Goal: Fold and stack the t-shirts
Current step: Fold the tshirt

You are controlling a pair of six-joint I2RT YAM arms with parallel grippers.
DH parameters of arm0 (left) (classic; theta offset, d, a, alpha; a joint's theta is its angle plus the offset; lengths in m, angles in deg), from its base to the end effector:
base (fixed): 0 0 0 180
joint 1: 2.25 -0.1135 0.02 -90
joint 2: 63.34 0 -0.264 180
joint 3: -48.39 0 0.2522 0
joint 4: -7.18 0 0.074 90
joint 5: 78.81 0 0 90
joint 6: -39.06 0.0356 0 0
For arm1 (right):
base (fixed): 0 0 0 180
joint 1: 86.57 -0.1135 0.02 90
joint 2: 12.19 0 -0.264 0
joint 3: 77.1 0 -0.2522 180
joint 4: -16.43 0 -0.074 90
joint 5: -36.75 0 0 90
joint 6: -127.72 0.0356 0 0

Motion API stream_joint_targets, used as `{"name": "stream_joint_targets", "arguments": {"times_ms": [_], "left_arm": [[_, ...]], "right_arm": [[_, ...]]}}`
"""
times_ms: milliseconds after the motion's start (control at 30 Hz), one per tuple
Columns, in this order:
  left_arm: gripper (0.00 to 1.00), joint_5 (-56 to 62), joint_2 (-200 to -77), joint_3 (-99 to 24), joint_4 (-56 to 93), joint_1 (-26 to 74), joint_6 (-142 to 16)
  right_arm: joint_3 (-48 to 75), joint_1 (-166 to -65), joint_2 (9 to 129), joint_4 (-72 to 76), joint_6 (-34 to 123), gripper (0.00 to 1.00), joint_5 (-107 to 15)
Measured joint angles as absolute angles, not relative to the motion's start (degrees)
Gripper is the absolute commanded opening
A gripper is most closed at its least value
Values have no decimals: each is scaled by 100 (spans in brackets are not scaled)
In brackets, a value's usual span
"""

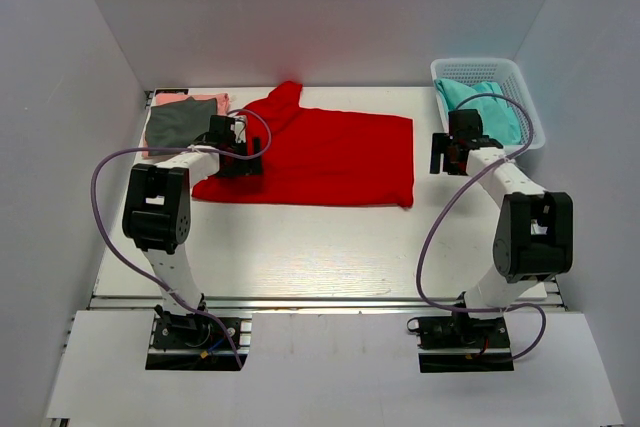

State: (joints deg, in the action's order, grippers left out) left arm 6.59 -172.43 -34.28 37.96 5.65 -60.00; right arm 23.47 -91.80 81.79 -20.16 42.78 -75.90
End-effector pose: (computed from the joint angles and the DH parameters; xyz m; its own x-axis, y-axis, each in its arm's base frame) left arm 0.3874 -0.0566 0.1587 -0.8506 -0.0404 -0.5243 0.0467 0.9873 -0.1519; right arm 0.3493 0.0182 0.2303 -0.7586 0.0123 -0.6514 0.2243 0.9436 -0.2434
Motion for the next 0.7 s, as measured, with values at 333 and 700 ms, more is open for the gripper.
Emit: {"name": "stream_joint_targets", "arguments": {"times_ms": [333,700], "left_arm": [[100,677,-17243,-3428,3815,532,-5917],[100,666,-17246,-3428,3822,532,-5889]], "right_arm": [[3023,-9353,7971,-1710,4082,87,-4972],[4116,-9696,7818,-1406,4425,64,-3859]]}}
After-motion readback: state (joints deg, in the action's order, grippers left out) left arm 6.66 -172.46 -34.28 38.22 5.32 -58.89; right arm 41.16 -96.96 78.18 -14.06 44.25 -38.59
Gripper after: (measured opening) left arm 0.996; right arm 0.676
